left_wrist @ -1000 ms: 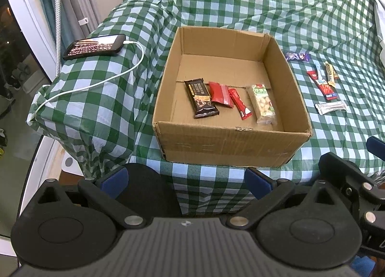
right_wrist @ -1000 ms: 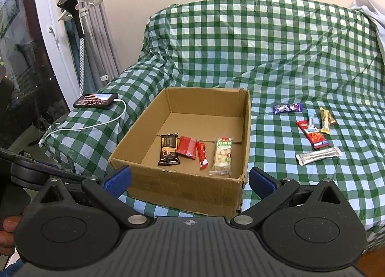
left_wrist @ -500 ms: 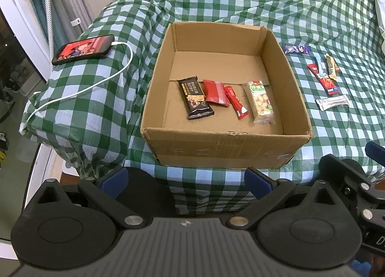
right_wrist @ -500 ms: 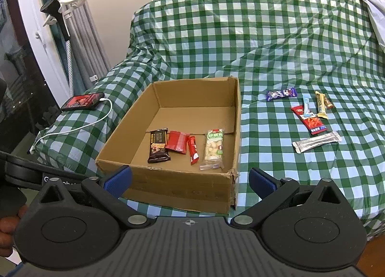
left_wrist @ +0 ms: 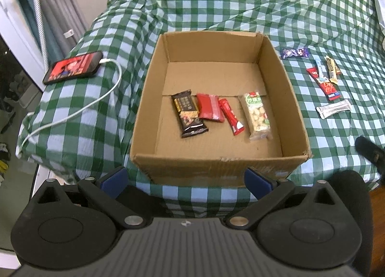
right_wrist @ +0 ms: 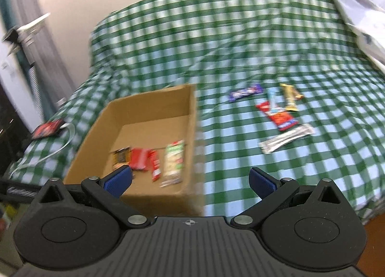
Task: Organize snacks
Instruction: 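Move both tools toward the remaining snacks beside the box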
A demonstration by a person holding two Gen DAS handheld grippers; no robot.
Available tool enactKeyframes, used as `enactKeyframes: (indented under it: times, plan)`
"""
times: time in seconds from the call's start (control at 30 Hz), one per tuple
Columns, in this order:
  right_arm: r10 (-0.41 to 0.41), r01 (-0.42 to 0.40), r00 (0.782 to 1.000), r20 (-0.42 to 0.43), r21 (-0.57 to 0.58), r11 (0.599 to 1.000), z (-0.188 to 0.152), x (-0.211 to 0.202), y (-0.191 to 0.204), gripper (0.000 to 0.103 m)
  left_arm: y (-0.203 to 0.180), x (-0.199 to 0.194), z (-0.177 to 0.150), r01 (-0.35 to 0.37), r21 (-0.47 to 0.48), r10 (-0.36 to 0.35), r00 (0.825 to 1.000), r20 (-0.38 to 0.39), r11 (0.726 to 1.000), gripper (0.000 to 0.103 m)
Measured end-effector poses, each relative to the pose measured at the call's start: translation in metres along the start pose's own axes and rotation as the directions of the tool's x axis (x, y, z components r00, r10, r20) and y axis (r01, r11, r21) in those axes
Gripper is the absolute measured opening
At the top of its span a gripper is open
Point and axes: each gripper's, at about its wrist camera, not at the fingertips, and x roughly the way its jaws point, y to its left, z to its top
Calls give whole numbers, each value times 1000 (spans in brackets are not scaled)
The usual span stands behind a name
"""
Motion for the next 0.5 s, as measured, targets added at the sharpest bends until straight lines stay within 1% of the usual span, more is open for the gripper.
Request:
enactKeyframes:
  times: [0.13, 0.27, 0.4, 0.5]
  plan:
    - [-93, 93, 996, -1, 98, 991, 6, 21, -38, 102, -17, 6, 16, 0, 30, 0, 1000, -7, 1000, 103]
    - [-193, 195, 981, -28, 193, 962, 7, 48, -79, 102, -40, 13, 38, 13, 66, -13, 1000, -9, 998, 103]
    - [-233, 246, 969, -81, 277, 929, 9, 81, -118, 102, -69, 23, 64, 35, 101, -34, 999, -9, 994, 103]
    - [-262, 286, 958, -119, 320, 903, 13, 116, -142, 102, -93, 32, 84, 48, 130, -48, 999, -7, 990, 103]
